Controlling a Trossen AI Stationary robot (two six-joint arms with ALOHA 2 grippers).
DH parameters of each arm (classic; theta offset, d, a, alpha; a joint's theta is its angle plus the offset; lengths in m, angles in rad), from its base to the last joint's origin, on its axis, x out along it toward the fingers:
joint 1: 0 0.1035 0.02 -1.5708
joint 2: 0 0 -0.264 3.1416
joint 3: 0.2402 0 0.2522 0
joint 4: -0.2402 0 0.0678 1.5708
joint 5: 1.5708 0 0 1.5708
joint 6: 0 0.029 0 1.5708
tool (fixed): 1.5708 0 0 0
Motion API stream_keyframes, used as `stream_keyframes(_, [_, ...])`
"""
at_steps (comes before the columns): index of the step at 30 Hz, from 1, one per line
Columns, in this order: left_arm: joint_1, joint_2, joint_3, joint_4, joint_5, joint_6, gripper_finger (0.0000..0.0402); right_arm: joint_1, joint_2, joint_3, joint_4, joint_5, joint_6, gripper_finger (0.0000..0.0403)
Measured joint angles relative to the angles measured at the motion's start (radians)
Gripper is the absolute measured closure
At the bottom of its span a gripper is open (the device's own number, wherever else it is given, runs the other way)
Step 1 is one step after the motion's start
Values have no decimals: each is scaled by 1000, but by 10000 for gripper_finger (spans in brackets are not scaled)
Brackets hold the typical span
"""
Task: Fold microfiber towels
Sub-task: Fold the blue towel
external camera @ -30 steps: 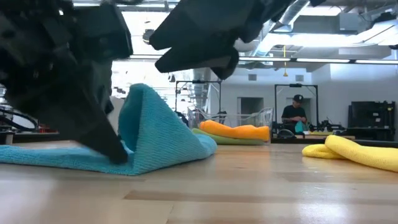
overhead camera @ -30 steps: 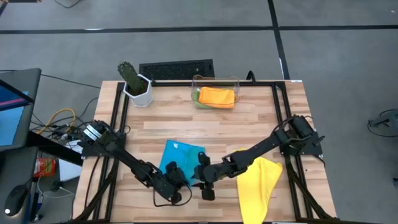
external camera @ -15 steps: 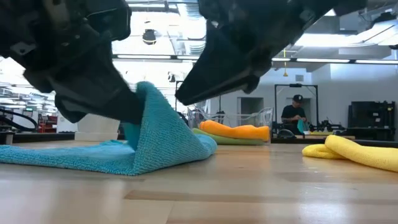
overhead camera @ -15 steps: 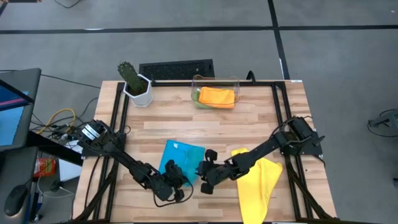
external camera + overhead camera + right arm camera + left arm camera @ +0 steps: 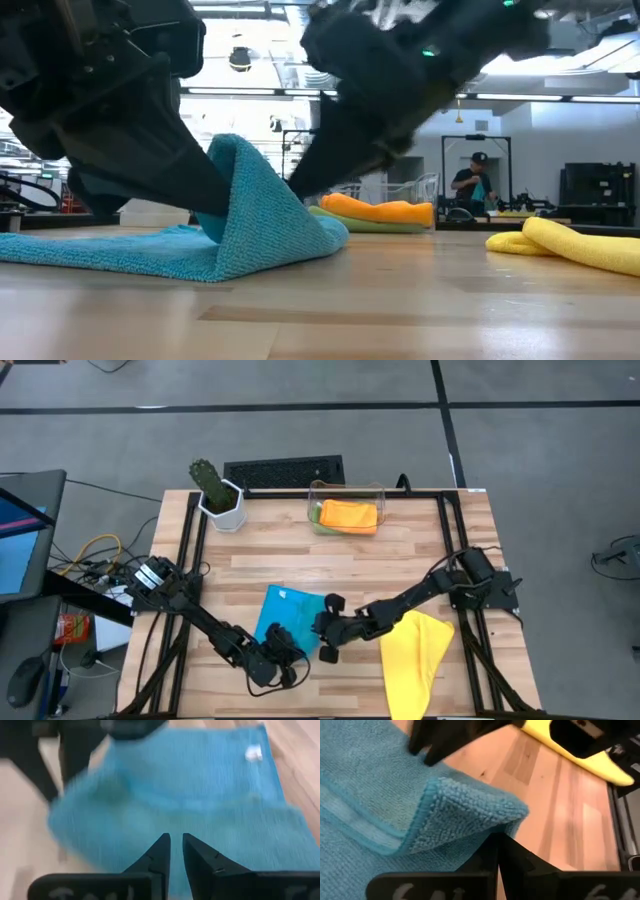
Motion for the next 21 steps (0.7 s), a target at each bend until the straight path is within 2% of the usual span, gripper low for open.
stream_keyframes(6, [-1,0,0,3,-20,-20,401,-10,66,2,47,-35,20,329])
stream_keyframes(14, [-7,-1,1,107,-72,-69,401,-13,69,2,38,-34,25,329])
stream_keyframes(18, [-20,-1,1,181,-47,-34,401,-24,70,2,37,-34,25,329])
stream_keyframes(21, [-27,-1,1,162,-15,-50,401,-29,70,2,37,-33,25,329])
